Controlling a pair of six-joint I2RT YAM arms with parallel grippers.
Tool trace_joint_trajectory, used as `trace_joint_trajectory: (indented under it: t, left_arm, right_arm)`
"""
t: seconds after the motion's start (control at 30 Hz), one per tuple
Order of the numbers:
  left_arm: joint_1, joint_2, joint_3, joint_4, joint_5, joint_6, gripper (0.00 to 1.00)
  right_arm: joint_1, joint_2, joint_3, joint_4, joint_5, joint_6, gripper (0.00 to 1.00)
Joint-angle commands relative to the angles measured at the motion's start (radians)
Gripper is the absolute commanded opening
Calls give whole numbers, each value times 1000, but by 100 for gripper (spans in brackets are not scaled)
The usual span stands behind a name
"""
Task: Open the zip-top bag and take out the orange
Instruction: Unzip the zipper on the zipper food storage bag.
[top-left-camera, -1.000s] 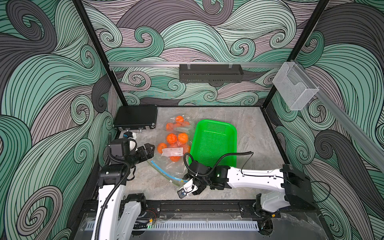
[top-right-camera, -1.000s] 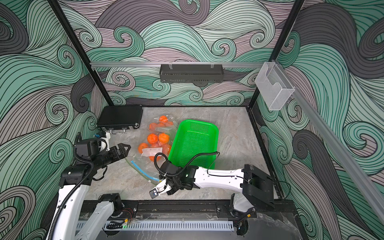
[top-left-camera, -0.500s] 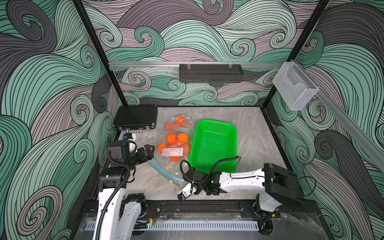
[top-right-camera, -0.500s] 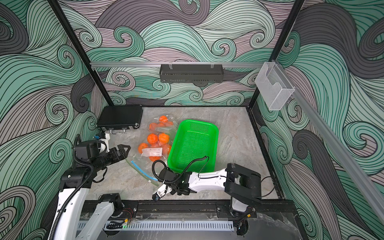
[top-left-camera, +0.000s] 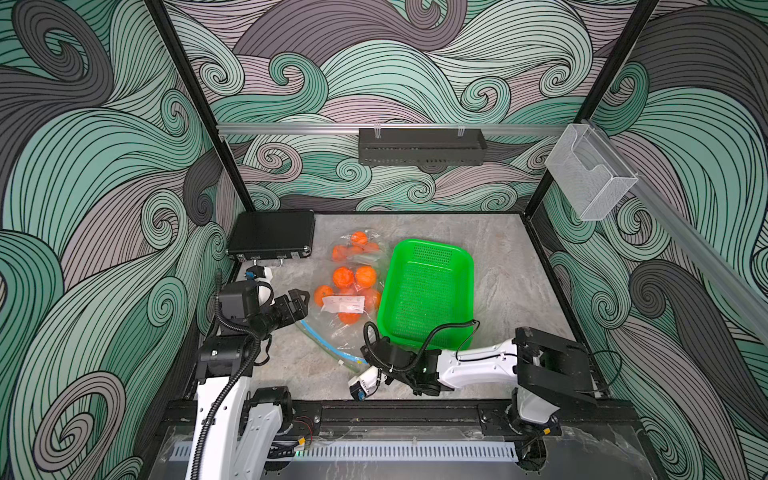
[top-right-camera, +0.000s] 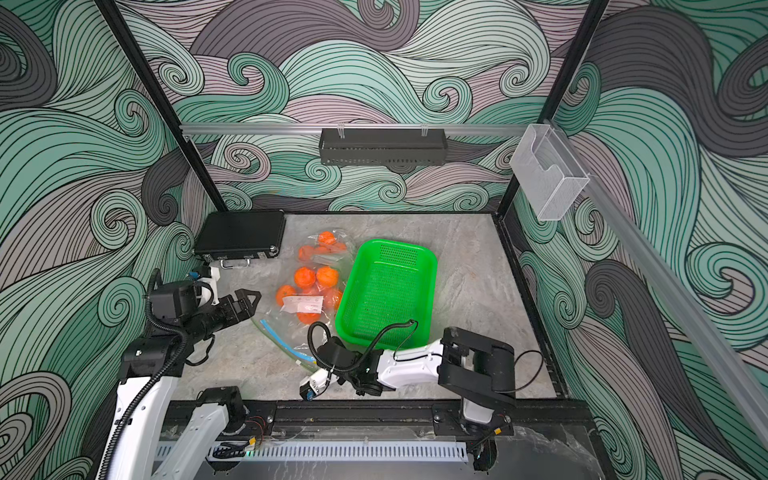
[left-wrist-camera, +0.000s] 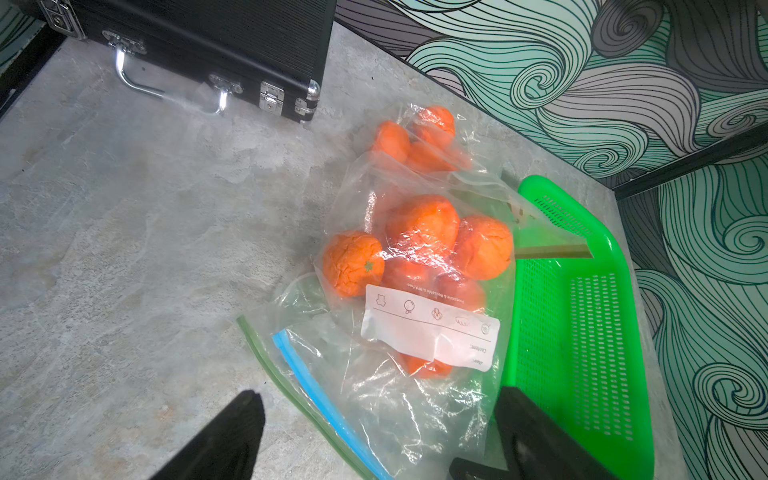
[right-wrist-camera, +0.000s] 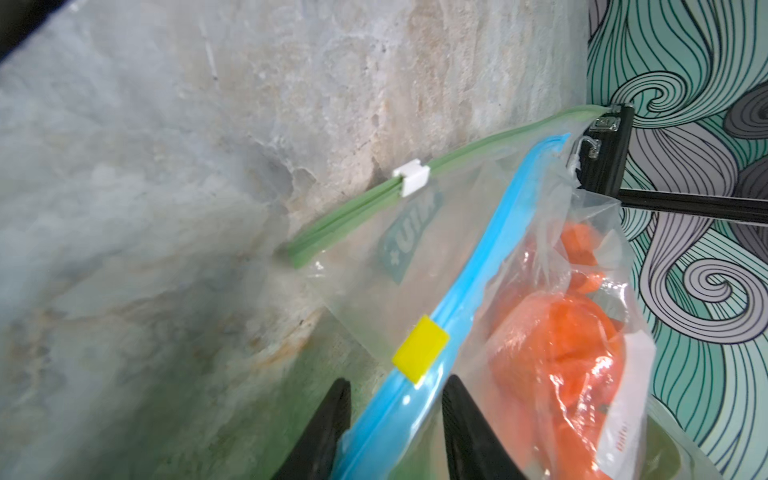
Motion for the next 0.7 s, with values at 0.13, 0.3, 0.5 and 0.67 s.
trace_joint_trajectory:
  t: [0.13, 0.3, 0.5, 0.67]
  left_arm:
    - [-9, -12, 4, 10, -12, 4, 88]
    - [-9, 25, 44, 15, 63, 28, 88]
    - [-12, 133, 189, 22, 199, 67, 87]
    - [-48, 233, 328, 30, 346, 154, 85]
  right_arm:
    - [-54, -155, 33, -116, -139, 140, 15]
    - [-132, -210, 100, -219, -289, 255, 0]
    - [-286, -227, 245, -391, -608, 413, 0]
    - [-395, -213, 354, -503, -792, 488, 0]
